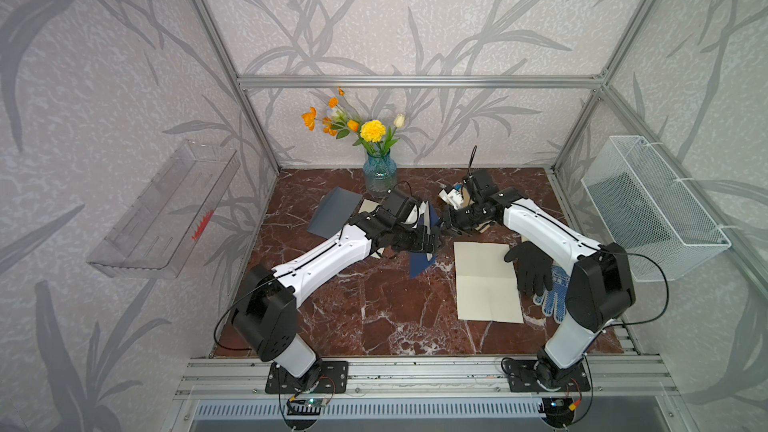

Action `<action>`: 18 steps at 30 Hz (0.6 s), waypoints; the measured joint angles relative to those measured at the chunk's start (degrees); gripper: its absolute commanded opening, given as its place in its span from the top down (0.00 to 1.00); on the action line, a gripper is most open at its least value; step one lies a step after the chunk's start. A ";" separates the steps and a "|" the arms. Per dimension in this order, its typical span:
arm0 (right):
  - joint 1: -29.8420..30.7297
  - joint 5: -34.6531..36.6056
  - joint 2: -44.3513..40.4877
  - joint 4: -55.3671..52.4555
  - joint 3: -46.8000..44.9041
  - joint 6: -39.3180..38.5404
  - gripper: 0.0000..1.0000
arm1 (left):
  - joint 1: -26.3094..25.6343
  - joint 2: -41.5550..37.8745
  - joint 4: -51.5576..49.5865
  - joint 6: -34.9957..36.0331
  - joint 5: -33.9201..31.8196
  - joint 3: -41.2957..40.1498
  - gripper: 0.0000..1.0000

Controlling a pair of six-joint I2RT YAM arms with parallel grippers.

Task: Fold the letter paper in half and place it into the envelope
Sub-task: Place the letter paper in the envelope.

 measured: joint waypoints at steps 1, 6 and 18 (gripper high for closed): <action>-0.09 -0.13 0.00 0.00 0.00 -0.02 1.00 | 0.76 -1.62 0.50 -0.81 -0.37 -0.92 0.01; -0.37 -0.87 0.00 0.02 0.00 -0.07 1.00 | 6.67 -6.73 3.85 -5.18 -0.66 -7.82 0.01; -0.48 -5.20 -3.06 2.25 -2.69 0.02 1.00 | 11.72 -4.33 9.64 -11.54 5.68 -13.25 0.01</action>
